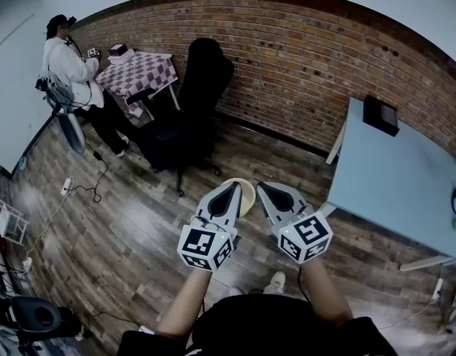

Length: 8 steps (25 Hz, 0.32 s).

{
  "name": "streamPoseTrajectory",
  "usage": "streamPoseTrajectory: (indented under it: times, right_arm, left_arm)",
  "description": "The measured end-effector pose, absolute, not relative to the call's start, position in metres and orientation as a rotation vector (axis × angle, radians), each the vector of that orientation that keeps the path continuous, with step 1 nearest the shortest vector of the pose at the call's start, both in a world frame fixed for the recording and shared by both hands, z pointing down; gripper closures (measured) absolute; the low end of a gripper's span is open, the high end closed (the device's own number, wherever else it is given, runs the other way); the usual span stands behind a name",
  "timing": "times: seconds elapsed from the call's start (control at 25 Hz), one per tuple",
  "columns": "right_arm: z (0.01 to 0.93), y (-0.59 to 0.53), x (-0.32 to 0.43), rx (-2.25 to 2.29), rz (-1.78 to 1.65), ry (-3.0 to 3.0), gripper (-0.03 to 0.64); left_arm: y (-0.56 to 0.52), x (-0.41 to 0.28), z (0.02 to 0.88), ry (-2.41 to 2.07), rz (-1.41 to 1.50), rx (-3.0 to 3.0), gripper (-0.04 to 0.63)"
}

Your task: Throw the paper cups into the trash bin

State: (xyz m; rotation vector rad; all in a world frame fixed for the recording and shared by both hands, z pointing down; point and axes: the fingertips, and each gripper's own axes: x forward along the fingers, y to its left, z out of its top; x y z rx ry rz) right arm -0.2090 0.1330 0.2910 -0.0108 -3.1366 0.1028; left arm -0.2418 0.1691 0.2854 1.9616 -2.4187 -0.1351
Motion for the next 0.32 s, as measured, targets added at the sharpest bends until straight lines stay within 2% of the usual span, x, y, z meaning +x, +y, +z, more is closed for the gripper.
streamPoseTrajectory:
  times: [0.32]
  right_arm:
    - [0.287,0.146,-0.222,0.011,0.096,-3.143,0.613]
  left_arm:
    - [0.179,-0.251,0.286,-2.39,-0.134,1.996,0.586]
